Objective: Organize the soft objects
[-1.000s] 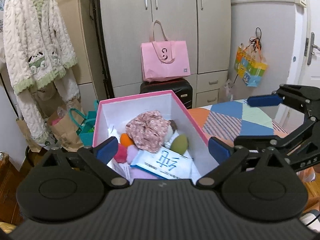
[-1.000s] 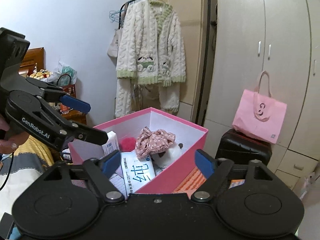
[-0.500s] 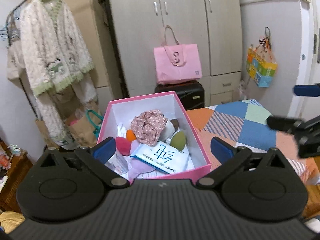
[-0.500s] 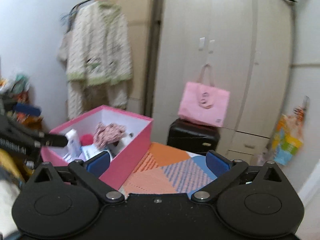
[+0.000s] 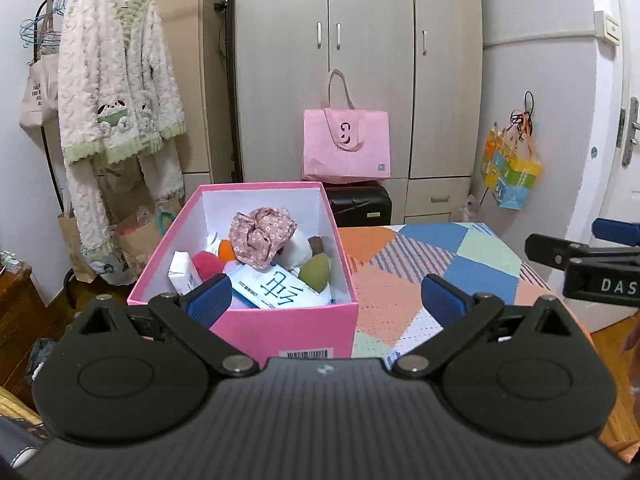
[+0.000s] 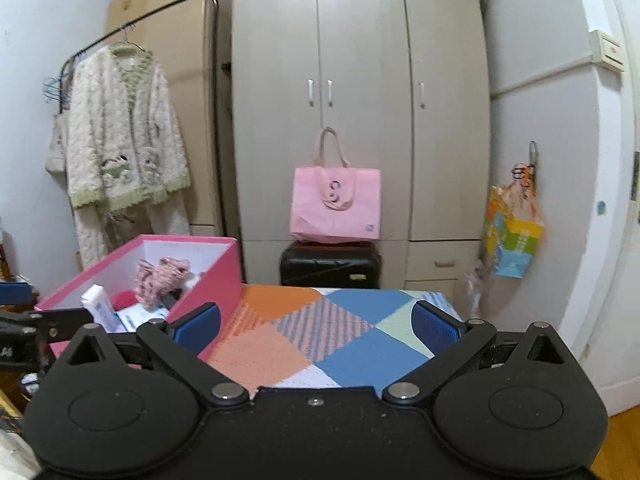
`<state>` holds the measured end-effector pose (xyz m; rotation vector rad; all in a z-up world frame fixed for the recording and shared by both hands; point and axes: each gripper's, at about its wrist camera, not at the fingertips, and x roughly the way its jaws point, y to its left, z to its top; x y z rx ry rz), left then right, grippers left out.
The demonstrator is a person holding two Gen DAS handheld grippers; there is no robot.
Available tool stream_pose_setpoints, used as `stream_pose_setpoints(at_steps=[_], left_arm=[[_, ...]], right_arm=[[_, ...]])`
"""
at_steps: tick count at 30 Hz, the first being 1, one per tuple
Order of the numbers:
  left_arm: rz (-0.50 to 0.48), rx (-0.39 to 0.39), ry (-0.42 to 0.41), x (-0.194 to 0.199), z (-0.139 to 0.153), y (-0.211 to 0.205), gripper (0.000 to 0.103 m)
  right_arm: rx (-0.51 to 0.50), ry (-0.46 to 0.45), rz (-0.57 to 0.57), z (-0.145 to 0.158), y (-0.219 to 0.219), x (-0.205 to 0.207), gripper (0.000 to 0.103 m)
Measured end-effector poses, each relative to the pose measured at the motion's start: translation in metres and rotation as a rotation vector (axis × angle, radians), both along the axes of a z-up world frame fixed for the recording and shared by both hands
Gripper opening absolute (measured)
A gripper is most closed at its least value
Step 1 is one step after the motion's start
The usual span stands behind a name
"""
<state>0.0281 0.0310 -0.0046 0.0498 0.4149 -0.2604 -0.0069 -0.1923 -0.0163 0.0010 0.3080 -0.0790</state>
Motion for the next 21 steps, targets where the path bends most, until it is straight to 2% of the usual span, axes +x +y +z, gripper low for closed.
stream_pose_setpoints(at_steps=[7, 21], left_arm=[[0.067, 0.013, -0.014, -0.001, -0.012, -0.008, 0.102], [0.058, 0.007, 0.075, 0.007, -0.025, -0.012, 0.102]], right_arm=[[-0.045, 0.008, -0.037, -0.009, -0.001, -0.014, 0.103], [-0.07, 0.058, -0.042, -0.01, 0.003, -0.018, 0.103]])
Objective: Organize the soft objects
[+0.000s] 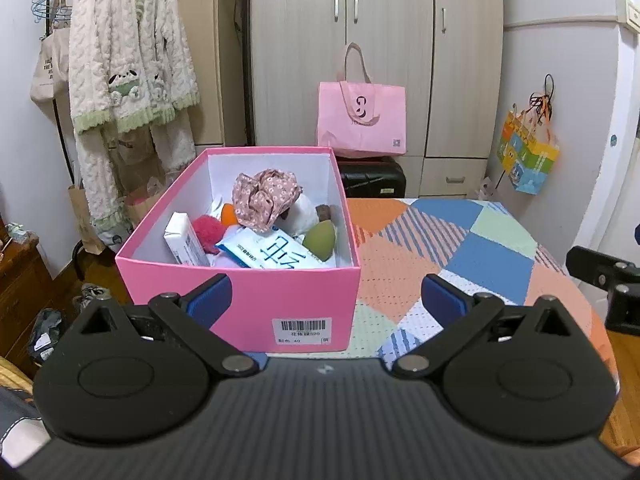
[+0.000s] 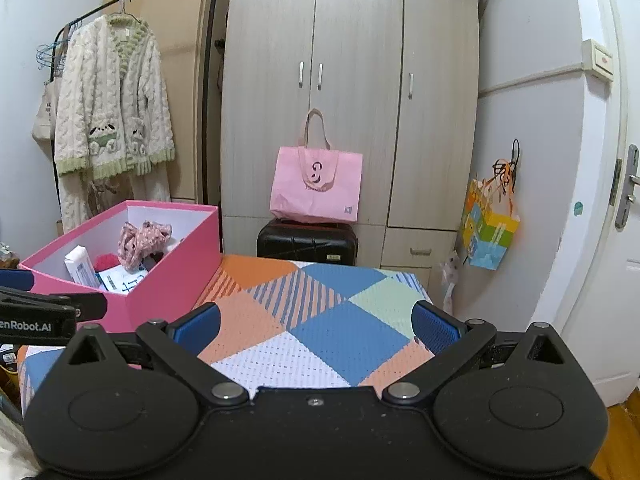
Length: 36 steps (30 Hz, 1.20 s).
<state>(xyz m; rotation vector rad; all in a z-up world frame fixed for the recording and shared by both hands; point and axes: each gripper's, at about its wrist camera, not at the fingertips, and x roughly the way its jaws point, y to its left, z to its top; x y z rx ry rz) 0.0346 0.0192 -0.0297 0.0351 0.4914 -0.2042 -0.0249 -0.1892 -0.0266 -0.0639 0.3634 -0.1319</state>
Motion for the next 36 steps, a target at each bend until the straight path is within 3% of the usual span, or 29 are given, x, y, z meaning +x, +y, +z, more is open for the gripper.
stream_pose_setpoints(at_steps=[12, 36], left_arm=[[0.004, 0.017, 0.003, -0.003, 0.0, -0.002, 0.103], [0.008, 0.042, -0.056, -0.015, -0.001, -0.006, 0.103]], right_arm=[[0.002, 0.033, -0.007, -0.003, 0.0, 0.002, 0.103], [0.017, -0.005, -0.03, 0.001, -0.004, -0.012, 0.103]])
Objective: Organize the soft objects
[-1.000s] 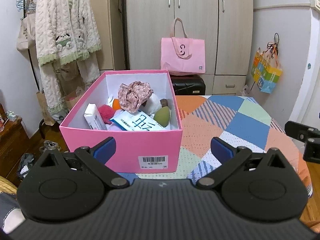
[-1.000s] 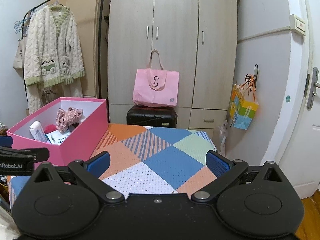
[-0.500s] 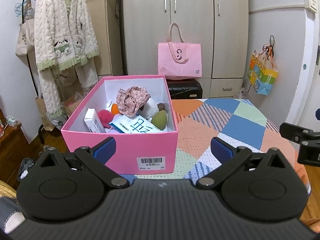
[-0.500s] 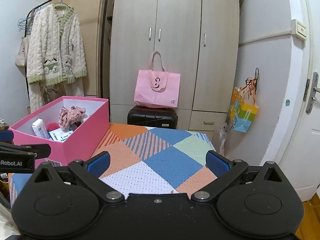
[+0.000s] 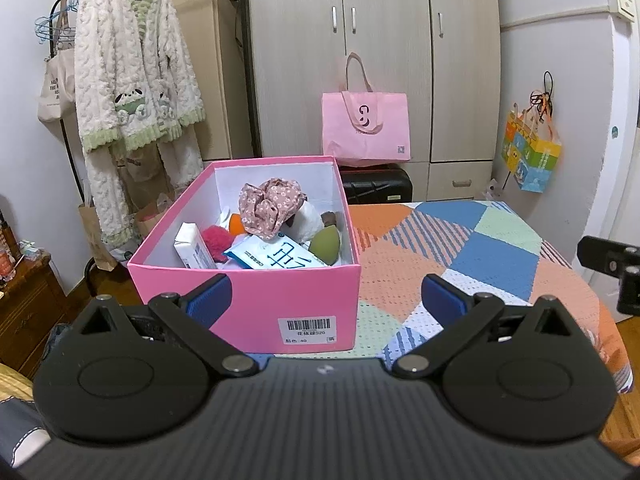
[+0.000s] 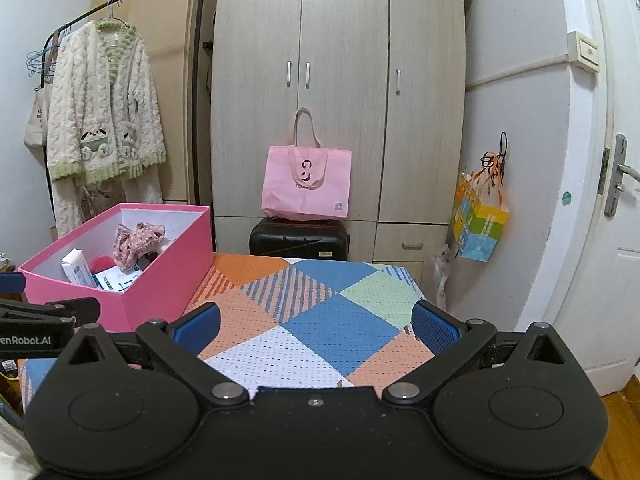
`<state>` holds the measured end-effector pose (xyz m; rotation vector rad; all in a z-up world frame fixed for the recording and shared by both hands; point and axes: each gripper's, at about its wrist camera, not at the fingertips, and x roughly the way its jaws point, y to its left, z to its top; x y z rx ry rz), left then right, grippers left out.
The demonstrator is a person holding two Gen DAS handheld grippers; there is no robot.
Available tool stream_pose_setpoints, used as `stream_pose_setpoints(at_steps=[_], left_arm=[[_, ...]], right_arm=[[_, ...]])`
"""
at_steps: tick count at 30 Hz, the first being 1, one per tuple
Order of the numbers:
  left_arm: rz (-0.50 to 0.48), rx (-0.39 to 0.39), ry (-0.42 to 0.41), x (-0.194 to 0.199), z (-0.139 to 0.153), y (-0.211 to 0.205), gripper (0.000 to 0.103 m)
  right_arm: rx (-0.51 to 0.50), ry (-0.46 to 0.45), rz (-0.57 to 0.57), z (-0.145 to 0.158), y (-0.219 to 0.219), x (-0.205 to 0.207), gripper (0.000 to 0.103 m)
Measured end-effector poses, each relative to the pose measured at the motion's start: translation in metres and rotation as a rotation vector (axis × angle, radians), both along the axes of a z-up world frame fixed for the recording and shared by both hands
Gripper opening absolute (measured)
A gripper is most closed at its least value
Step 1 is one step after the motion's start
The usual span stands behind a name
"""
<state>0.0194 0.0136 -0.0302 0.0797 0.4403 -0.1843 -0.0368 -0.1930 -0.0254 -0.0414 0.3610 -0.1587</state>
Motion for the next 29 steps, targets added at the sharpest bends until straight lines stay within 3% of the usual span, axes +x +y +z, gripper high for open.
stream_pose_setpoints(at_steps=[15, 29], left_arm=[[-0.008, -0.032, -0.034, -0.005, 0.003, 0.007, 0.103], [0.01, -0.045, -0.015, -0.001, 0.002, 0.011, 0.103]], right_arm=[[-0.016, -0.007, -0.027, -0.003, 0.0, 0.002, 0.103], [-0.016, 0.008, -0.027, -0.007, 0.002, 0.005, 0.103]])
